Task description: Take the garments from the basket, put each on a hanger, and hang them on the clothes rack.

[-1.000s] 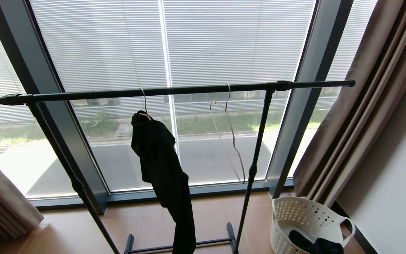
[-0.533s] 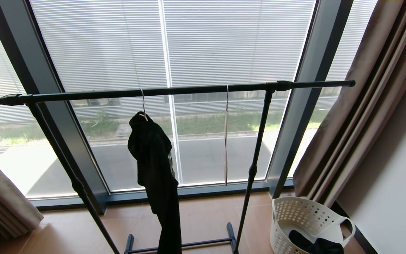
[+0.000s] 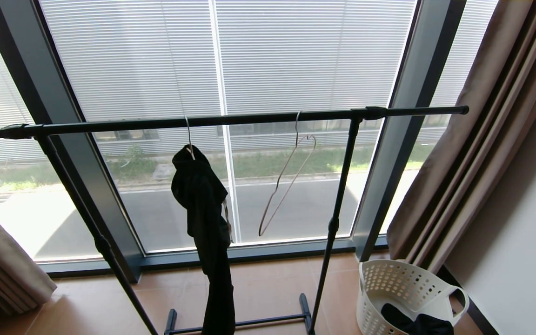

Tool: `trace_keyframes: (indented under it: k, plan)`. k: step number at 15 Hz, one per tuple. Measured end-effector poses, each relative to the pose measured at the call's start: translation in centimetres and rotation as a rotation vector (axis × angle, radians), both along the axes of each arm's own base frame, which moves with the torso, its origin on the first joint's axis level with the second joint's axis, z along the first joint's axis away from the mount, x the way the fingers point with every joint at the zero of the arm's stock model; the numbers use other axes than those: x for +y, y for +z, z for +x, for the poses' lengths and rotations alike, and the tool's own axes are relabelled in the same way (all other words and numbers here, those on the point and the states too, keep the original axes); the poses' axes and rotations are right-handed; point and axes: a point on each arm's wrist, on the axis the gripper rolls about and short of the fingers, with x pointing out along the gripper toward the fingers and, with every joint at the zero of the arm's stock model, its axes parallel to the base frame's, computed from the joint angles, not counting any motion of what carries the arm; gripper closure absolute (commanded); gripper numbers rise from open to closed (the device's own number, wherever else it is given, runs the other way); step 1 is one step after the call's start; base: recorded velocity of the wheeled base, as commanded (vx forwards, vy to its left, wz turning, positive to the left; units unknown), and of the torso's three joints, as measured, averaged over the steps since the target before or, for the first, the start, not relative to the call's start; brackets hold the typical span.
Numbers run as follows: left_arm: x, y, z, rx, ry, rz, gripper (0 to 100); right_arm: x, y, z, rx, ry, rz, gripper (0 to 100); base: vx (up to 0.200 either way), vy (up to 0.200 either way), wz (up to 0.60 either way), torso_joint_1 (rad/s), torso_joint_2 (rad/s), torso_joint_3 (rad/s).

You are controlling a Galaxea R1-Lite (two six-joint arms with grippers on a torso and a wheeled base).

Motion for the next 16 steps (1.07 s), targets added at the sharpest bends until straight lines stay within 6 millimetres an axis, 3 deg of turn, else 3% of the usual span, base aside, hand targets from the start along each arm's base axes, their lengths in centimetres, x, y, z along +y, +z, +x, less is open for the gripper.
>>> trace_keyframes:
  k: [12, 16]
  plan:
    - [-0.01, 0.02, -0.07, -0.01, -0.004, -0.008, 0, 0.08, -0.01, -0.03, 0.004, 0.039, -0.015, 0, 0.0, 0.0, 0.0, 0.0, 0.0, 0.0]
    - [-0.01, 0.03, -0.07, -0.01, -0.004, -0.006, 0, 0.08, -0.02, -0.04, 0.004, 0.039, -0.015, 0, 0.0, 0.0, 0.0, -0.13, 0.34, 0.195]
